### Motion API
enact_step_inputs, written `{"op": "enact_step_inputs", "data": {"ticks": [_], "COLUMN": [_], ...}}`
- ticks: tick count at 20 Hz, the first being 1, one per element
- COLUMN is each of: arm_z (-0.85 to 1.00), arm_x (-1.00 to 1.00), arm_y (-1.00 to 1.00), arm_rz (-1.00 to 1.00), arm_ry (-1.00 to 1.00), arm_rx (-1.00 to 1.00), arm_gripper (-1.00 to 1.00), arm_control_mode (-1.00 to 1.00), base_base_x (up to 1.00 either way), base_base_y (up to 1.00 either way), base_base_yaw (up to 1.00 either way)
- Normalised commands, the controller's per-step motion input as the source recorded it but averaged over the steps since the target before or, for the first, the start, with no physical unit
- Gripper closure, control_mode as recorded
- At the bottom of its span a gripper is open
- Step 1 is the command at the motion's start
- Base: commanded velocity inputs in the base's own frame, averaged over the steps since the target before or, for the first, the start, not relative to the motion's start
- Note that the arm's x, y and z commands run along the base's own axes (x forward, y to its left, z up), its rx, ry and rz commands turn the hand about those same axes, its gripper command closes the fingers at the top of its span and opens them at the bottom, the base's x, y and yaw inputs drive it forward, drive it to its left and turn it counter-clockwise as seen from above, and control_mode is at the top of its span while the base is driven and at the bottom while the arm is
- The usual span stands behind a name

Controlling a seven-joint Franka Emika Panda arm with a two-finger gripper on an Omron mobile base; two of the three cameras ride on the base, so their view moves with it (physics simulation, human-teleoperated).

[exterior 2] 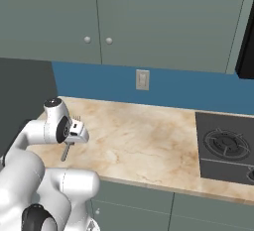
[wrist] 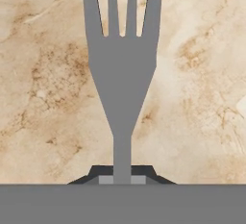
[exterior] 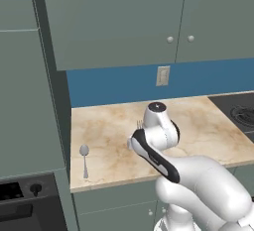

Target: Take the fork and place it on the left side of the plate. Then take the spoon and place it on the right side of the plate. Make sure they're directly next to the plate.

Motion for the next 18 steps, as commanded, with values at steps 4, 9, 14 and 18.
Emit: {"op": "enact_step_inputs", "data": {"ticks": [4,9,14,18], "arm_z": [0.00,0.00,0.00,0.00], "arm_x": [0.00,0.00,0.00,0.00], "arm_y": [0.00,0.00,0.00,0.00], "arm_rz": [0.00,0.00,0.00,0.00], "arm_ry": [0.00,0.00,0.00,0.00], "arm_rx": [0.00,0.00,0.00,0.00], "arm_gripper": [1.00,1.00,1.00,1.00], "arm_control_mode": [-1.00,-1.00,1.00,1.00], "base_base_x": [0.00,0.00,0.00,0.00], "base_base_y": [0.00,0.00,0.00,0.00], "base_base_yaw": [0.00,0.00,0.00,0.00]}}
